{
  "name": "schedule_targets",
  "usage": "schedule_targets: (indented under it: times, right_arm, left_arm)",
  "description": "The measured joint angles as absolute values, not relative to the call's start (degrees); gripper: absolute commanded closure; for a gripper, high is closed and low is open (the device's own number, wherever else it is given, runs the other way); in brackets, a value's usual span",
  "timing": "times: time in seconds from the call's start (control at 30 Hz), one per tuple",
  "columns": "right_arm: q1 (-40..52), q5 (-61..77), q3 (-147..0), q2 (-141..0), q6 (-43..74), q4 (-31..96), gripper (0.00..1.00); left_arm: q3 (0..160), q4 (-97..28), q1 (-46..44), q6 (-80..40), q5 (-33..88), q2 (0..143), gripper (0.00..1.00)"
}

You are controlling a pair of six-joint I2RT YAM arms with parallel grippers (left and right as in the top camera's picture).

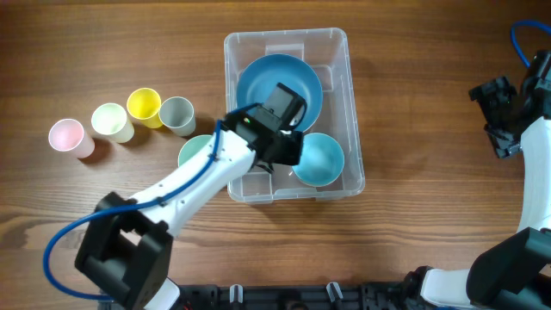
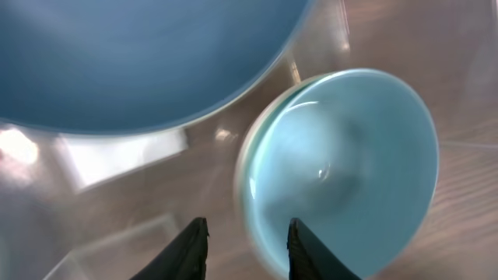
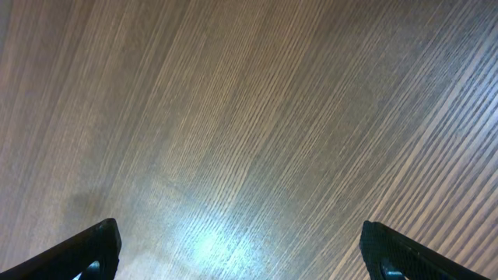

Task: Pack container
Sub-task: 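Place the light blue bowl into the container on the mint bowl, then grasp the green bowl with the left gripper and lift it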

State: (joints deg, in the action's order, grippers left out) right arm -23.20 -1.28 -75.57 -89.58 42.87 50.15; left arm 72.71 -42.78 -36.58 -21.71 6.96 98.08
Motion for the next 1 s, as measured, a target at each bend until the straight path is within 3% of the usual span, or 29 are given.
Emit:
schedule_targets:
  times: [0.1,0.3,0.43,0.6,0.73,0.77,0.87,1.0]
  right_arm:
    - [-23.20,-1.26,-75.57,-89.58,42.87,50.17,0.00]
    - [-23.20,-1.28,-75.57,-89.58,42.87,50.17,0.00]
    - [-23.20,-1.28,-75.57,-89.58,42.87,50.13,0.00]
    - [-23.20,-1.26,-75.57,-89.58,42.87,50.04,0.00]
    - [-23.20,-1.28,-75.57,-89.58,42.87,50.13,0.00]
    - [-23.20,-1.28,-75.57,-89.58,42.87,50.13,0.00]
    - [-23.20,-1.28,-75.57,-89.58,42.87,50.13,0.01]
    - [-23.20,-1.28,-75.57,-89.58,42.87,50.11,0.00]
  left_arm:
    - [77.93,-52.10,-30.96,-21.96,4.99,93.32,0.51]
    - [80.36,-67.42,-15.68,-28.01,0.69,84.73,0.49]
    - [74.61,-64.60,-8.10,-30.81,1.19,86.28,0.48]
    - [59.42,-52.05,-5.98,-34.04,2.22,87.77,0.46]
    - [50.54,-45.93,-5.04,-35.24,2.22,87.96,0.55]
    - [49.60,-44.86,-4.95,-35.48,2.24,87.99,0.61]
    - [47.66,-42.33,-4.95,-36.32,2.26,87.96,0.96]
    - [47.83,-43.68,-4.80,-36.56,2.59,87.96,0.96]
